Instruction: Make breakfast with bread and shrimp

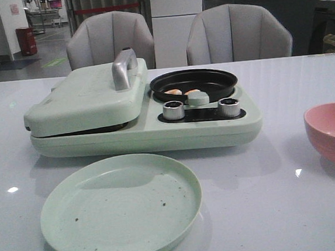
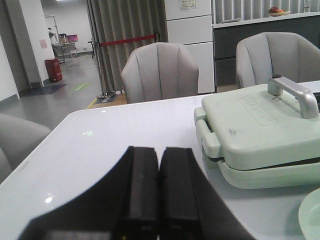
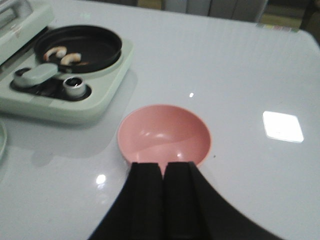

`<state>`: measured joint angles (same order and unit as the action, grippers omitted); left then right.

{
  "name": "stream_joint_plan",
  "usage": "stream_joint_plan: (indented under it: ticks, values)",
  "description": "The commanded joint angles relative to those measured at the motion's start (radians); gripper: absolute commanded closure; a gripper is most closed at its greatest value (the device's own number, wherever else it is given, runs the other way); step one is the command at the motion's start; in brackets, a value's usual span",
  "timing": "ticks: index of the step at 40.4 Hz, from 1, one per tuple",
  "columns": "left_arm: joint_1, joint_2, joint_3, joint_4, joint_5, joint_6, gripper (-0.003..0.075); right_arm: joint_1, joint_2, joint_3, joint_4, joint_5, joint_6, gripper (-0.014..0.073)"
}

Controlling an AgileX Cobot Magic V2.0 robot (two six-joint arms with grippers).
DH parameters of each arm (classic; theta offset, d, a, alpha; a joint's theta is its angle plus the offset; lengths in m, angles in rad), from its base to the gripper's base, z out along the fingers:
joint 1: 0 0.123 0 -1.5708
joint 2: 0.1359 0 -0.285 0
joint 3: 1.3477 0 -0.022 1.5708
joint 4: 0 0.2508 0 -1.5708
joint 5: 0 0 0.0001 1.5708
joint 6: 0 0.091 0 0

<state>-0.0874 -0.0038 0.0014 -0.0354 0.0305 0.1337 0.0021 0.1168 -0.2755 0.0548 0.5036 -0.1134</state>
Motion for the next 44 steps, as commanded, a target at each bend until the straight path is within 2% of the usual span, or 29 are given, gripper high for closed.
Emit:
stream_joint_plan:
  ticks: [1, 6, 13, 35, 44]
  values:
    - [-0.006, -0.022, 0.006, -0.010, -0.097, -0.012, 0.0619, -0.031, -0.060, 0.062, 0.005, -0.222, -0.005, 0.0559]
    - [-0.006, -0.022, 0.006, -0.010, -0.097, -0.012, 0.0619, -0.065, -0.143, 0.178, 0.010, -0.367, -0.005, 0.0559]
    - [-0.006, -0.022, 0.006, -0.010, -0.097, -0.012, 0.0619, -0.077, -0.148, 0.288, 0.041, -0.555, -0.005, 0.0559]
    - [-0.006, -0.020, 0.006, -0.010, -0.097, -0.012, 0.0619, 0.001, -0.149, 0.286, 0.063, -0.570, -0.005, 0.0559]
    - [-0.006, -0.020, 0.006, -0.010, -0.097, -0.012, 0.0619, -0.003, -0.149, 0.286, 0.063, -0.570, -0.005, 0.0559]
